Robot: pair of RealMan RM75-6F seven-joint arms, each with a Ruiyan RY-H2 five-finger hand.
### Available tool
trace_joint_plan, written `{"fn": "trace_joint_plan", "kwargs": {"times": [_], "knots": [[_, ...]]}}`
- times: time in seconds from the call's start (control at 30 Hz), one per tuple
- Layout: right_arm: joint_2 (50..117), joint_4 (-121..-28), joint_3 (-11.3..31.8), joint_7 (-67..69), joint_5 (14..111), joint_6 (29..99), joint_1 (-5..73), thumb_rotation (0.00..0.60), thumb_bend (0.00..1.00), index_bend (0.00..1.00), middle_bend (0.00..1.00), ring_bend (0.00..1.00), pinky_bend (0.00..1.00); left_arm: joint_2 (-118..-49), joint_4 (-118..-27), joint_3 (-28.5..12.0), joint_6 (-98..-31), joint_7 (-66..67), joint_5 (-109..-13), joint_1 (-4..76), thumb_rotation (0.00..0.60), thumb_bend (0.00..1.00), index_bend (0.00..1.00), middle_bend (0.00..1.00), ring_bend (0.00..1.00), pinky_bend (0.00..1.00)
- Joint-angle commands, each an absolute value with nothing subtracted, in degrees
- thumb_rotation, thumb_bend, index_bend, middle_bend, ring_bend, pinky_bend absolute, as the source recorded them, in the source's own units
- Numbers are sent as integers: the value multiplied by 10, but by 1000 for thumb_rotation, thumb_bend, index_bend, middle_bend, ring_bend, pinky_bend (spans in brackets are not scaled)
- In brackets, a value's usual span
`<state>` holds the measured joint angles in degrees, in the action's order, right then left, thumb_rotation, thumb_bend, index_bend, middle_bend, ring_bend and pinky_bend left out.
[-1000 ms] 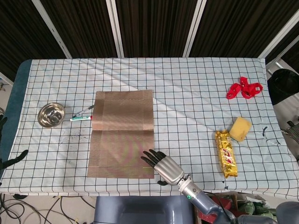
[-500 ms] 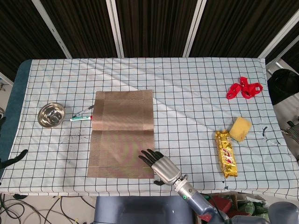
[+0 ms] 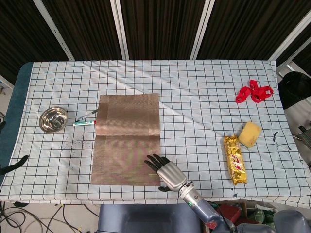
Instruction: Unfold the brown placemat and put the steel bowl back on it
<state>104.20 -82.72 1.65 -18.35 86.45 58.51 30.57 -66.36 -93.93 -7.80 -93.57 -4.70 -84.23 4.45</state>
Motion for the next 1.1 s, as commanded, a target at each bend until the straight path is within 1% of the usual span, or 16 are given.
{"fn": "trace_joint_plan", "kwargs": {"times": [0.03,0.1,0.17,0.47,0.6,0.73,0.83,0.93,1.03,1.1], "knots": [[1044,-825,16,-184,863,584,306,600,5,88,0,0,174,-664,-939,-78,-936,-47,-842,44,600,102,38,26,0,0],[1045,-823,16,-184,861,584,306,600,32,88,0,0,174,-664,-939,-78,-935,-47,-842,44,600,102,37,26,0,0],[1047,-819,15,-184,859,583,306,600,90,88,0,0,174,-663,-940,-79,-935,-47,-842,44,600,102,38,26,0,0],[1052,-811,11,-164,861,590,306,600,287,93,0,0,175,-663,-942,-79,-932,-48,-841,44,600,102,38,26,0,0],[1054,-812,11,-156,866,597,306,600,339,95,0,0,174,-663,-943,-80,-931,-49,-841,44,600,102,38,26,0,0],[1056,-812,11,-152,868,601,306,600,347,102,0,0,175,-663,-944,-80,-930,-50,-841,43,600,102,37,26,0,0],[1058,-812,10,-146,868,603,305,600,347,163,0,0,175,-663,-945,-81,-930,-51,-841,43,600,102,38,26,0,0],[1060,-812,9,-135,868,606,303,600,348,268,4,2,175,-663,-945,-81,-929,-53,-840,43,600,102,37,26,0,0],[1063,-810,9,-126,870,610,302,600,348,375,44,11,174,-662,-946,-81,-928,-53,-840,43,600,102,38,26,0,0],[1066,-807,9,-118,872,614,301,600,348,415,62,12,174,-662,-946,-81,-928,-54,-840,43,600,102,38,26,0,0]]}}
